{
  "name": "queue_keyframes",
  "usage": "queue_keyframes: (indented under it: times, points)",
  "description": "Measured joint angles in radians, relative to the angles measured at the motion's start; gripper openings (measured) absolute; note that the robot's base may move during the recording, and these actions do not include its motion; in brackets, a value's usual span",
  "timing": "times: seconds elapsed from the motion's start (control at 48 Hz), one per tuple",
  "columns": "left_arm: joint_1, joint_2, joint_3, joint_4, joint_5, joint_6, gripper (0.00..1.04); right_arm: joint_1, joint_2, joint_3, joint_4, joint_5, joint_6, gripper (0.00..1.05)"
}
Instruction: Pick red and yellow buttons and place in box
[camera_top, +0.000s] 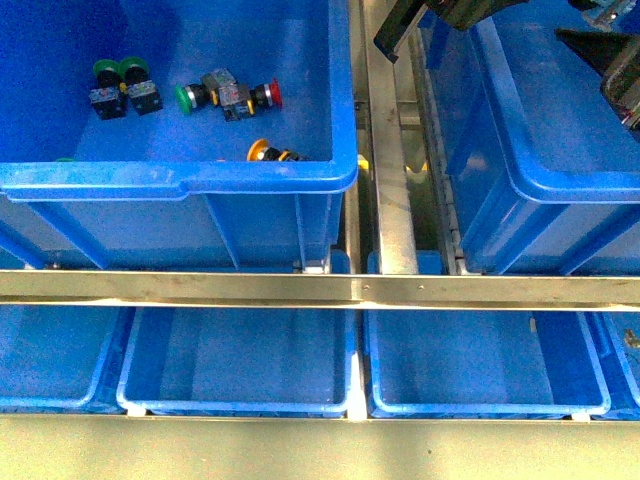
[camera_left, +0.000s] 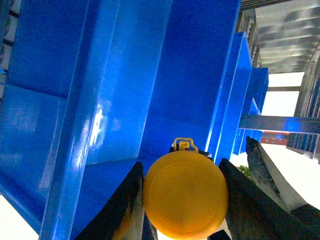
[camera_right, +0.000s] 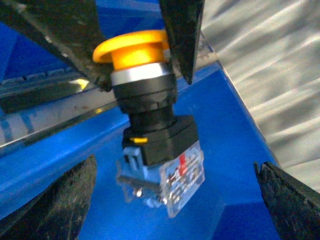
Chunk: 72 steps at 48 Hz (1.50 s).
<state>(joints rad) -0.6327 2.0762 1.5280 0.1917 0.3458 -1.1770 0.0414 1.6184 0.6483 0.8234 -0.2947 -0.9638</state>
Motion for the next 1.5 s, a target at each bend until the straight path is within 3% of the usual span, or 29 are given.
queue_keyframes:
  times: [0.292,0.604,0.73,0.938,1.063,1.313,1.501]
  points:
    - [0.002,0.006,0.003,0.000,0.003,-0.002,0.35,0.037,0.003,0.012,-0.016,0.015,0.007,0.98]
    - [0.002,0.006,0.006,-0.001,-0.002,-0.011,0.35,0.023,0.009,0.015,-0.032,0.022,0.025,0.42]
    - [0.002,0.006,0.007,-0.002,-0.003,-0.035,0.35,0.021,0.009,0.015,-0.032,0.020,0.025,0.34]
    - [0.002,0.006,0.012,-0.014,-0.014,-0.047,0.35,0.019,0.009,0.015,-0.032,0.019,0.025,0.32]
    - [0.000,0.006,0.014,-0.023,-0.037,0.023,0.51,0.018,0.009,0.015,-0.034,0.014,0.027,0.29]
    - [0.001,0.006,0.014,0.041,-0.089,0.183,0.97,0.010,0.010,0.008,-0.046,0.041,0.032,0.26]
    - [-0.003,0.006,0.000,0.098,-0.164,0.253,0.97,-0.008,0.013,-0.003,-0.058,0.040,0.032,0.26]
